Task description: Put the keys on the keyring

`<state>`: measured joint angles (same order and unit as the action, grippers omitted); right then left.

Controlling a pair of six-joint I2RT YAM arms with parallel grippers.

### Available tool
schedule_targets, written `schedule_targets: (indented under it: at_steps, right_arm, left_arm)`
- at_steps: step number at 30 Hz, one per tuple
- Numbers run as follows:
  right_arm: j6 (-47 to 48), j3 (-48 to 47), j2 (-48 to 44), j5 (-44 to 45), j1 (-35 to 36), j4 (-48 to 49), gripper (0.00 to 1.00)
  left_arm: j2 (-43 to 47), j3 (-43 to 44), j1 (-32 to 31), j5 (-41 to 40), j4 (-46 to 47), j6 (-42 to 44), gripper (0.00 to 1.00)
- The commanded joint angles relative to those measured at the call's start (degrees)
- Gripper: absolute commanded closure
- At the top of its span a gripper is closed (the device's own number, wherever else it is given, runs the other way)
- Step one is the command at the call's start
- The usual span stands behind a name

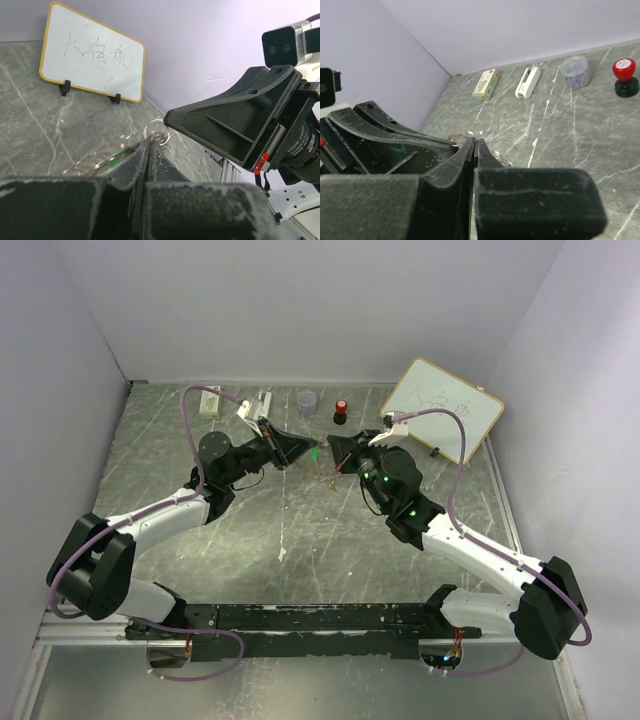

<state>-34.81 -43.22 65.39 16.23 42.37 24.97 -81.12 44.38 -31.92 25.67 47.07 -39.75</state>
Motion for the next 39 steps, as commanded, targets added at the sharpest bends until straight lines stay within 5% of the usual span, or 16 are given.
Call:
schedule_targets:
  at_steps: [1, 24, 39]
  right_arm:
    - [1.22, 0.31, -0.55, 3.19, -0.61, 1.40, 1.00]
    - [2.72, 0.00, -0.24, 1.97, -0.66, 0.83, 1.00]
    - [12.24, 1.48, -4.88, -1.73, -1.24, -2.89, 0.97]
  left_arm:
    - [2.26, 1.93, 0.63, -1.00, 0.04, 1.39, 0.93]
    - [1.69, 4.41, 0.64, 1.78, -1.43, 2.80, 0.93]
    - [1.23, 6.94, 0.98, 4.22, -4.72, 5.59, 0.93]
